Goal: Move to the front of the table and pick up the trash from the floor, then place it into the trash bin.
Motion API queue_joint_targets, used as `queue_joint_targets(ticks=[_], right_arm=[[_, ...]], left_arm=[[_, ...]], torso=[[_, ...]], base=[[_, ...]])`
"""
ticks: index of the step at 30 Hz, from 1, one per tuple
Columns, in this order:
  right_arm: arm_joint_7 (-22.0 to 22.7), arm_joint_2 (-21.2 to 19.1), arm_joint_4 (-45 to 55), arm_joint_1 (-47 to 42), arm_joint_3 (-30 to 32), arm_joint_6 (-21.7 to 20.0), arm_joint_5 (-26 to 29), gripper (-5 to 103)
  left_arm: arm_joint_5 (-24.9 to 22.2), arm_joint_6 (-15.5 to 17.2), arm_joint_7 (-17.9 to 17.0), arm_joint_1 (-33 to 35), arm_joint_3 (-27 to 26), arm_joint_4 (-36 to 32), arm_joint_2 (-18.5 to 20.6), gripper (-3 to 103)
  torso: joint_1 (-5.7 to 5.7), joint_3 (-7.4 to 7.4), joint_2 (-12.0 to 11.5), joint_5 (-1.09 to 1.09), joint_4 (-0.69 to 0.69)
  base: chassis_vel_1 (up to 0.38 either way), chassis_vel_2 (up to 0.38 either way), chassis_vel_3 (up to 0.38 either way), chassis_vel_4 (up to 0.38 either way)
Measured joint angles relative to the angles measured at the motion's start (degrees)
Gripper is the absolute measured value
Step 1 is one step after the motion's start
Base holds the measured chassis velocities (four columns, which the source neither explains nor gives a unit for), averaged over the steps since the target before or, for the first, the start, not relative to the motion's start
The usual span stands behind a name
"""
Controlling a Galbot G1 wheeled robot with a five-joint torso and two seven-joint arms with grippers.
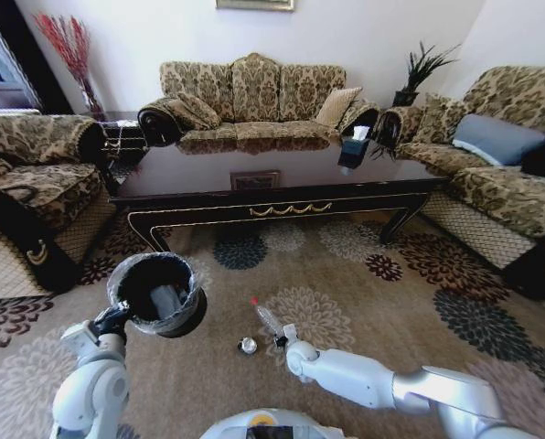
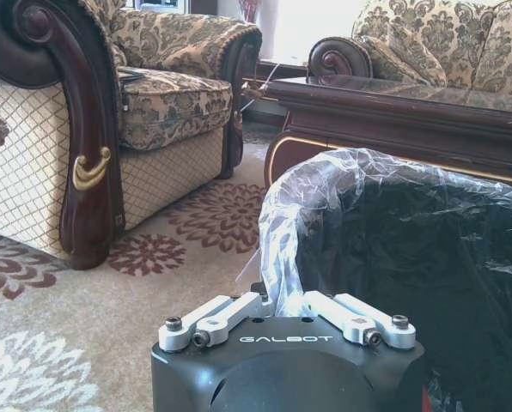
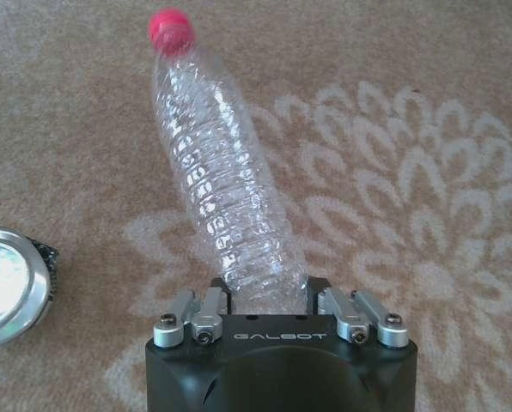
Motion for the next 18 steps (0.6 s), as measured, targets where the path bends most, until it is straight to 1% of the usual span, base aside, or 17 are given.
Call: queue_joint_targets(ticks=[1, 3, 5, 6, 10, 11, 15, 16, 18], right_arm=[[0.0, 0.0, 0.0, 0.0, 0.0, 0.0, 0.0, 41], [-0.02, -1.11, 1.77, 0.52, 0.19, 0.51, -0.02, 37], [-0.4, -2.61, 4.23, 1.57, 0.92, 1.59, -0.01, 37], [-0.4, -2.61, 4.23, 1.57, 0.92, 1.59, -0.01, 37], [-3.5, -5.98, 11.23, 5.92, 2.07, 4.36, -0.22, 37], [-3.5, -5.98, 11.23, 5.92, 2.07, 4.36, -0.22, 37], [-6.77, -8.06, 17.03, 10.49, 4.34, 6.43, 0.97, 37], [-6.77, -8.06, 17.03, 10.49, 4.34, 6.43, 0.97, 37], [-8.17, -8.82, 19.47, 12.88, 5.66, 7.43, 1.95, 37]], left_arm=[[0.0, 0.0, 0.0, 0.0, 0.0, 0.0, 0.0, 3], [-0.02, 0.0, 0.0, -0.08, 0.12, 0.01, 0.1, 3], [-0.02, 0.0, 0.0, -0.27, 0.29, 0.09, 0.24, 3], [-0.02, 0.0, 0.0, -0.27, 0.29, 0.09, 0.24, 3], [0.28, 0.08, 0.0, -0.79, 1.17, 0.59, 0.05, 3], [0.28, 0.08, 0.0, -0.79, 1.17, 0.59, 0.05, 3], [0.76, 0.1, 0.08, -0.93, 1.69, 1.13, -0.14, 3], [0.76, 0.1, 0.08, -0.93, 1.69, 1.13, -0.14, 3], [0.84, 0.1, 0.13, -1.01, 1.86, 1.23, -0.18, 3]], torso=[[0.0, 0.0, 0.0, 0.0, 0.0], [0.0, 0.01, 0.0, 0.0, 0.0], [0.0, 0.01, 0.0, 0.0, 0.0], [0.0, 0.01, 0.0, 0.0, 0.0], [0.0, 0.01, 0.0, -0.01, -0.01], [0.0, 0.01, 0.0, -0.01, -0.01], [0.0, 0.01, 0.0, 0.0, 0.0], [0.0, 0.01, 0.0, 0.0, 0.0], [0.0, 0.0, 0.0, -0.01, 0.01]], base=[[0.0, 0.0, 0.0, 0.0], [0.0, 0.0, 0.0, 0.0], [0.0, 0.0, 0.0, 0.0], [0.0, 0.0, 0.0, 0.0], [0.0, 0.0, 0.0, 0.0], [0.0, 0.0, 0.0, 0.0], [0.0, 0.0, 0.0, 0.0], [0.0, 0.0, 0.0, 0.0], [0.0, 0.0, 0.0, 0.0]])
